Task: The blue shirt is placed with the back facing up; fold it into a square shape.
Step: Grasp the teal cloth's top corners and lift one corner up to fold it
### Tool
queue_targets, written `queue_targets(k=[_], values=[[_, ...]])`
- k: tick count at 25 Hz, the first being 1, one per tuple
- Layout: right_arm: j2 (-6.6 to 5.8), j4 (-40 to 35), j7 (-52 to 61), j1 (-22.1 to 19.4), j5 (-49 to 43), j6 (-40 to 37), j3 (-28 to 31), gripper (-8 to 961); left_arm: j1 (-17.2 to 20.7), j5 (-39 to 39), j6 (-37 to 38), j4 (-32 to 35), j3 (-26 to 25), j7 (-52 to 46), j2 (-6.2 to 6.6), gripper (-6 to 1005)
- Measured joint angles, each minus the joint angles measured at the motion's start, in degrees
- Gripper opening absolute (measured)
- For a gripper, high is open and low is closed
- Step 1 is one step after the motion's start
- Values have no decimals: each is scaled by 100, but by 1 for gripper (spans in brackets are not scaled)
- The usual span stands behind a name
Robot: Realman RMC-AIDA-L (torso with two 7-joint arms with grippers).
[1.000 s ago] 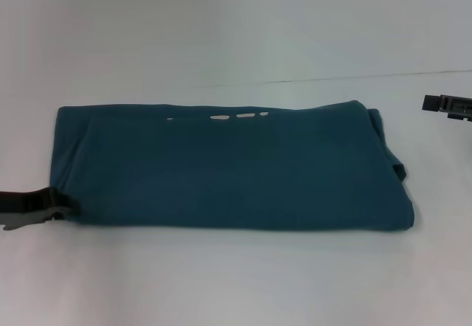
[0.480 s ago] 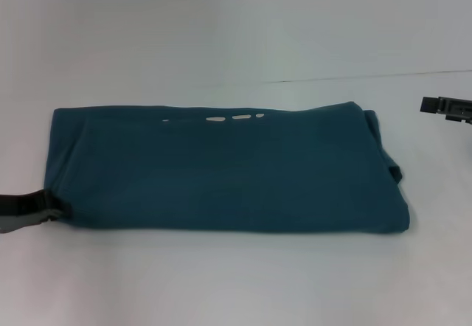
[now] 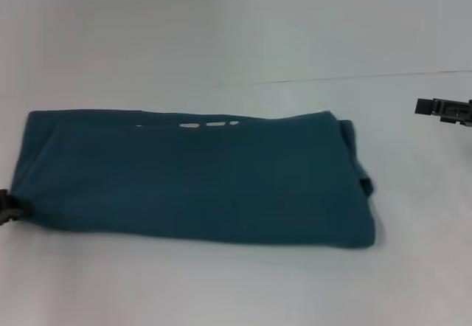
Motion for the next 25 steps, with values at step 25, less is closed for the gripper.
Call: queue_targets(k=[25], values=[[85, -3, -35, 61, 0, 59, -8, 920, 30, -2338, 1676, 331, -394, 873, -130, 98]])
